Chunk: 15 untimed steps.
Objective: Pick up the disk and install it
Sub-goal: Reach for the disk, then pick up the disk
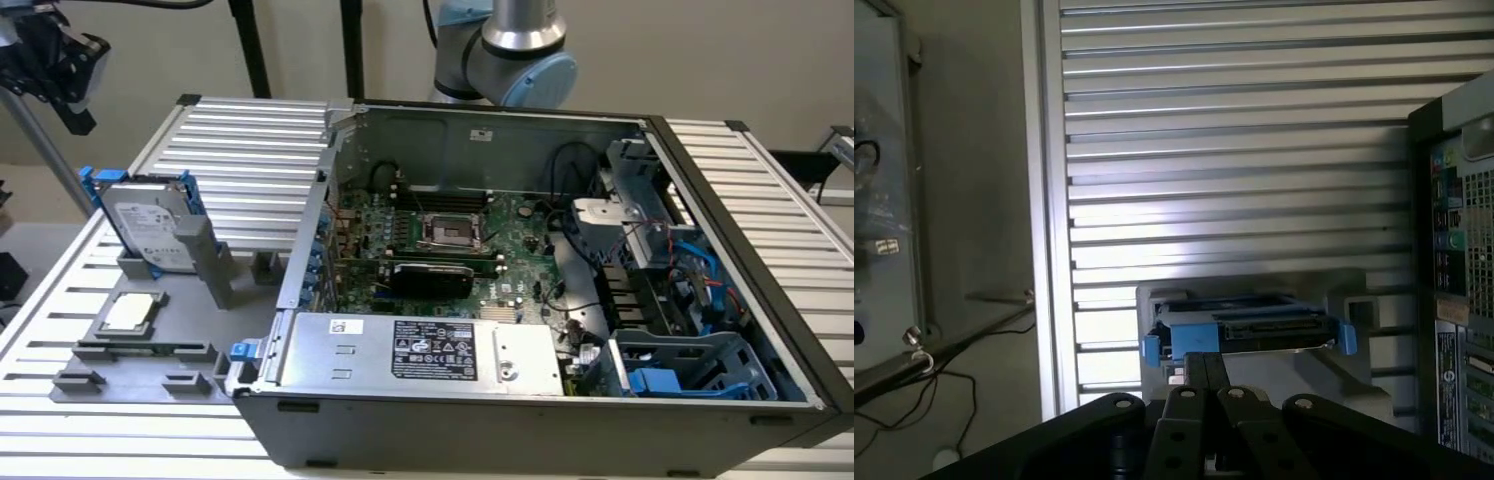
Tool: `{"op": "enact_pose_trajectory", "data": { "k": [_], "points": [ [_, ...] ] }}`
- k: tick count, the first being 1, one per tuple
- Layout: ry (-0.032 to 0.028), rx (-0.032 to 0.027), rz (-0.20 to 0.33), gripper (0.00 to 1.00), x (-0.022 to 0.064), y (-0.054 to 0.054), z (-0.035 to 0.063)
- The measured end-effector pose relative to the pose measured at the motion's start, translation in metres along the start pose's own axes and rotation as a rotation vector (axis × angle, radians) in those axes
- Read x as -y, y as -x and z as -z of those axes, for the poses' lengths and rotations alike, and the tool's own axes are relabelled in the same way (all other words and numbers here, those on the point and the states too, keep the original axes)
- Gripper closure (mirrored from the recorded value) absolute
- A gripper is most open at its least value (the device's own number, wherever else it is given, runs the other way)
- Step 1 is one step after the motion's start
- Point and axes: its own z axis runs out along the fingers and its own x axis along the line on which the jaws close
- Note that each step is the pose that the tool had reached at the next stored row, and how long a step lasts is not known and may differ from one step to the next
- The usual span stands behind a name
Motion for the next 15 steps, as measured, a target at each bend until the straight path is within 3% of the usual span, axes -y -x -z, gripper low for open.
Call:
{"op": "enact_pose_trajectory", "data": {
  "k": [15],
  "points": [
    [-0.0002, -0.0018, 0.001, 0.89, -0.0002, 0.0, 0.0001]
  ]
}}
